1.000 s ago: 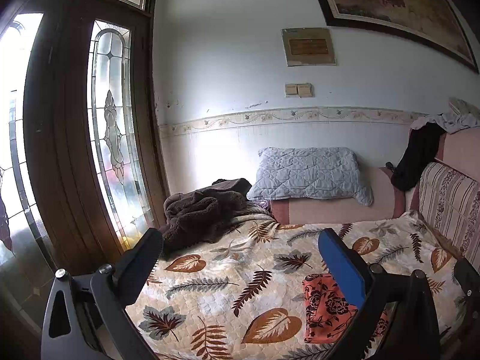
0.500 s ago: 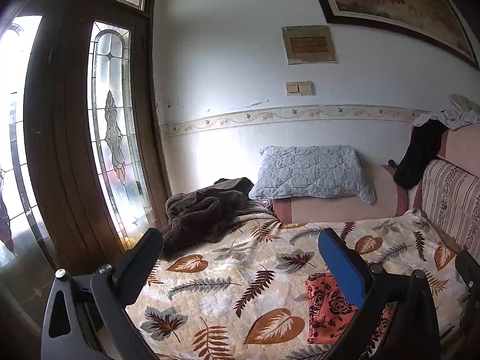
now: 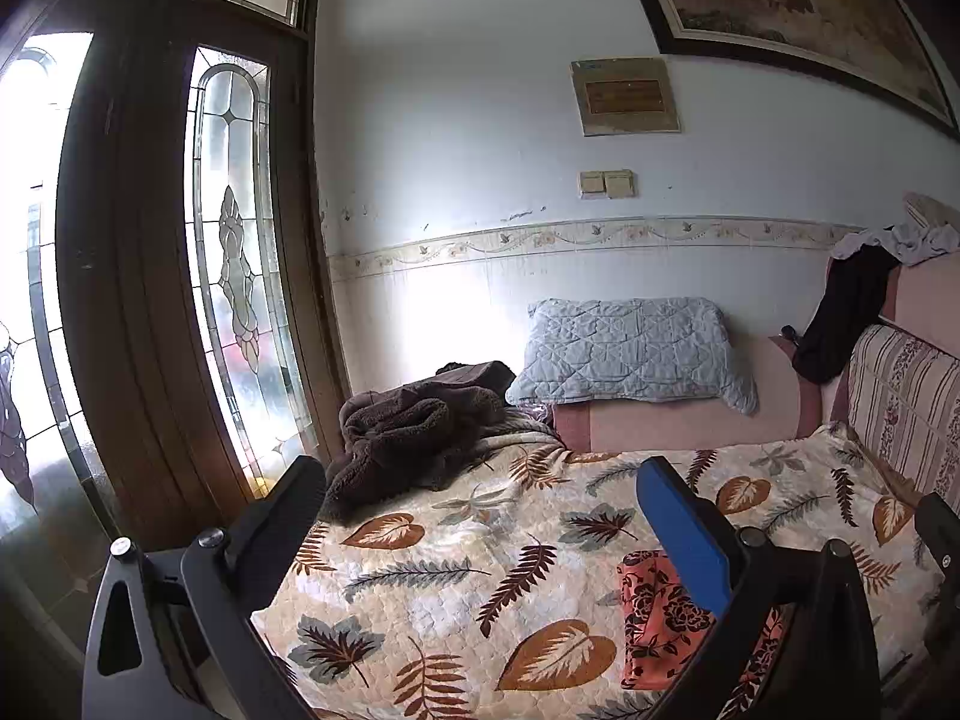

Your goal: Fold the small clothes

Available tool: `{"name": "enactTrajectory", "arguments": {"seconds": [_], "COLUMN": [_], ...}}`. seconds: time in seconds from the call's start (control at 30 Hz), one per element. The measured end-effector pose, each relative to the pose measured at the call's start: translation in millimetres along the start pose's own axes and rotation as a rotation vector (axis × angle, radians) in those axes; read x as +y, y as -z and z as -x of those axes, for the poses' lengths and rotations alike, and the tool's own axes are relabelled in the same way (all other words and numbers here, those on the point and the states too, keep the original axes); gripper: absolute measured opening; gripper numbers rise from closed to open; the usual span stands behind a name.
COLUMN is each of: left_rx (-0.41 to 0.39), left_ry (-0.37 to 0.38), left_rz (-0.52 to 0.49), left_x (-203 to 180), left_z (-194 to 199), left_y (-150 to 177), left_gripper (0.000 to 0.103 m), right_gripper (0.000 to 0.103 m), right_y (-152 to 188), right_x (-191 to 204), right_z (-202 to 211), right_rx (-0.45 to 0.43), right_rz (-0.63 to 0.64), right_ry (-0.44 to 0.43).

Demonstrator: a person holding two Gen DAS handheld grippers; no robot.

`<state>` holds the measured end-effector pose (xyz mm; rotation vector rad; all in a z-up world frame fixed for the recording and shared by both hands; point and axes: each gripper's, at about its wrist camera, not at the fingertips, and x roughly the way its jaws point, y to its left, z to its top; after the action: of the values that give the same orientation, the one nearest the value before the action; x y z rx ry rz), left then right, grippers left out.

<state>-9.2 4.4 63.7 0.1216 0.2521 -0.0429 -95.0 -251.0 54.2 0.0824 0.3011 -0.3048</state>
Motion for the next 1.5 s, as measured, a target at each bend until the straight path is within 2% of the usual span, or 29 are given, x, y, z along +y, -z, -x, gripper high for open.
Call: {"name": "enactTrajectory", "arguments": {"seconds": [0.5,1.0,1.5], "left_rx": [-0.007,0.035,-0.005], "left_ry": [-0.011,-0.016,-0.028], "left_rz": [0.000,0.000,0.019], "left_x": [1,11,22], "left_z": [4,-23,-2], "left_y": [1,9,6], "left_gripper": [0.103,0.103,0.103], "right_gripper": [0.080,0.080,0.080], "right_y": [0,-3,-3], "right_x": [4,21,33], "right_z": [4,-14,3], "right_rx": [-0.007,-0.008,-0.037], "right_rz": [-0.002,0.014,0.027], "right_ry": [0.002,0.000,-0.013]}}
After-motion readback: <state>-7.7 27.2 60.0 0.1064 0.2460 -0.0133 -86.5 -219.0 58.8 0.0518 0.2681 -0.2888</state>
